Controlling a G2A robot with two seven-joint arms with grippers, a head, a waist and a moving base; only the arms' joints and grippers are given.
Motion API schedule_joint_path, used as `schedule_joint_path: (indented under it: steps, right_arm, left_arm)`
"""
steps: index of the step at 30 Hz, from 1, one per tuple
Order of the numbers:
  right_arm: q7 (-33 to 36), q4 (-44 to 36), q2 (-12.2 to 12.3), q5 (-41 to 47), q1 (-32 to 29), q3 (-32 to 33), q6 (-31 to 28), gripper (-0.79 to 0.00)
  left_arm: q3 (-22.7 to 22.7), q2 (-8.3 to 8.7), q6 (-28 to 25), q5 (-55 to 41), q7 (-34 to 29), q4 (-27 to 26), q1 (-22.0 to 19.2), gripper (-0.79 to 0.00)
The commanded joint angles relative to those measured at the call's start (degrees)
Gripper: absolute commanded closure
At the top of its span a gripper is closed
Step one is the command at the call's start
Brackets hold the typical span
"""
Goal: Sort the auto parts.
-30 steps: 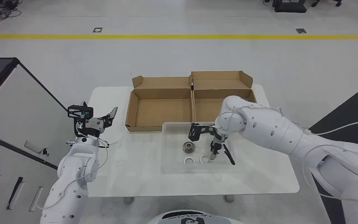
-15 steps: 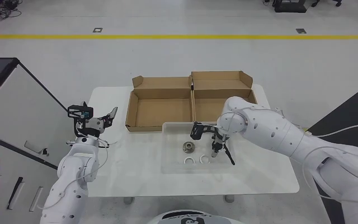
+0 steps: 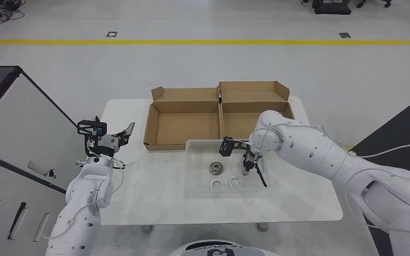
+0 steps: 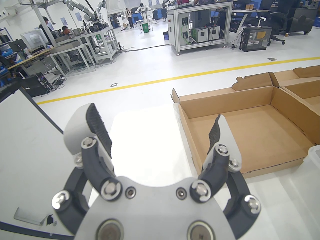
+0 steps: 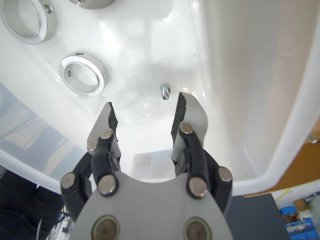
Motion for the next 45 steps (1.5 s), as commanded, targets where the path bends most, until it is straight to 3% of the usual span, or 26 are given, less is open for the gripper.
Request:
schedule_joint_path:
  steps: [1, 10, 32, 45]
  right_arm:
    - [-0.14, 0.4, -0.19, -0.18, -0.14, 0.12, -0.15, -0.489]
    - [-0.07, 2.36, -1.31, -0.6, -0.48, 0.54, -1.05, -0.342]
    - [0.18, 5.12, -3.36, -2.74, -1.23, 1.7, -1.59, -0.299]
    - [0.69, 5.55, -3.99, -3.93, -2.11, 2.65, -0.4, -0.234]
  left_arm:
    - [0.0, 0.0, 0.0, 0.0, 0.0, 0.0, 0.0, -0.785]
    - [0.0, 0.0, 0.0, 0.0, 0.0, 0.0, 0.0, -0.785]
    - [0.0, 0.0, 0.0, 0.0, 0.0, 0.0, 0.0, -0.785]
    - [0.0, 0.0, 0.0, 0.0, 0.0, 0.0, 0.0, -0.785]
